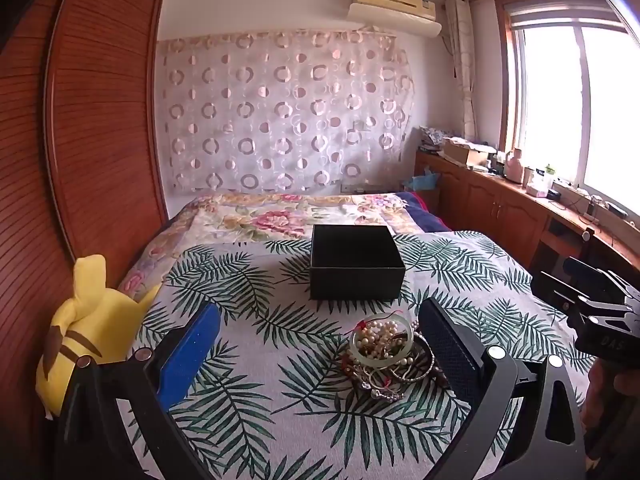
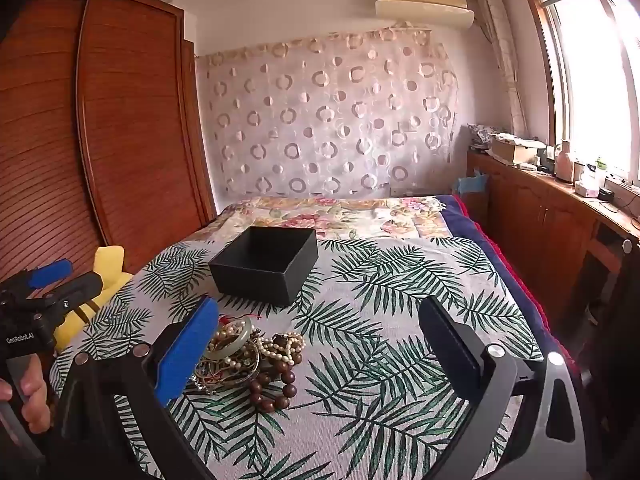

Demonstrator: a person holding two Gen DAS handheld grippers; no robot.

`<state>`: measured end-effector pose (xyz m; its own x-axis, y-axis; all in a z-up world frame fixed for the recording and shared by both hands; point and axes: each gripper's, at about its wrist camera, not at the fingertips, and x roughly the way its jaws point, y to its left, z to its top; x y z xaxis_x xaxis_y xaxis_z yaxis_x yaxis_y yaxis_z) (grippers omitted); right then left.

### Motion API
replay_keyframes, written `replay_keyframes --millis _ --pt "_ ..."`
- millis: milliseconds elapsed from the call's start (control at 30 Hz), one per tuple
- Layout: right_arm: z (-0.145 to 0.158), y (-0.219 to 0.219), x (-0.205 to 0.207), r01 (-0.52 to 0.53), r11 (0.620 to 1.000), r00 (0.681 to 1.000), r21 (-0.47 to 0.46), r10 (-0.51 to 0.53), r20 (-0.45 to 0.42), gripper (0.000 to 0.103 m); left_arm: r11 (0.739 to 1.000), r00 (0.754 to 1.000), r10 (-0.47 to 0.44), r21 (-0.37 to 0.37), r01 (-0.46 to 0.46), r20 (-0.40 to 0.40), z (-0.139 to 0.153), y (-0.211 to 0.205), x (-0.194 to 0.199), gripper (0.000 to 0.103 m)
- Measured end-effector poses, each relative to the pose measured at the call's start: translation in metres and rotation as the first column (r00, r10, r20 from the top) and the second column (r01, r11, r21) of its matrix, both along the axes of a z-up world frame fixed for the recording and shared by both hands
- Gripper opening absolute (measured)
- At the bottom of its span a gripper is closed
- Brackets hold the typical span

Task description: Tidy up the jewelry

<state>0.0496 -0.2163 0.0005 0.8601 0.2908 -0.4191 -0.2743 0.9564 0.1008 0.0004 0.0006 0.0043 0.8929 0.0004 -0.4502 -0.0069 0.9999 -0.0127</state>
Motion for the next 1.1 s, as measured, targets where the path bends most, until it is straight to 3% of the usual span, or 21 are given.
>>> replay_keyframes --millis 867,1100 --pt "0.001 0.006 -0.002 0.0 1.0 1.0 -0.003 0.0 0.007 0.101 1.0 1.0 0.001 -0.002 -0.001 0.014 -0.002 0.0 0.001 0.096" --pt "0.007 0.006 -0.004 -0.001 1.0 1.0 -0.001 0.001 0.01 0.101 1.0 1.0 -0.007 0.002 0.007 0.022 0.015 -0.004 -0.005 0.096"
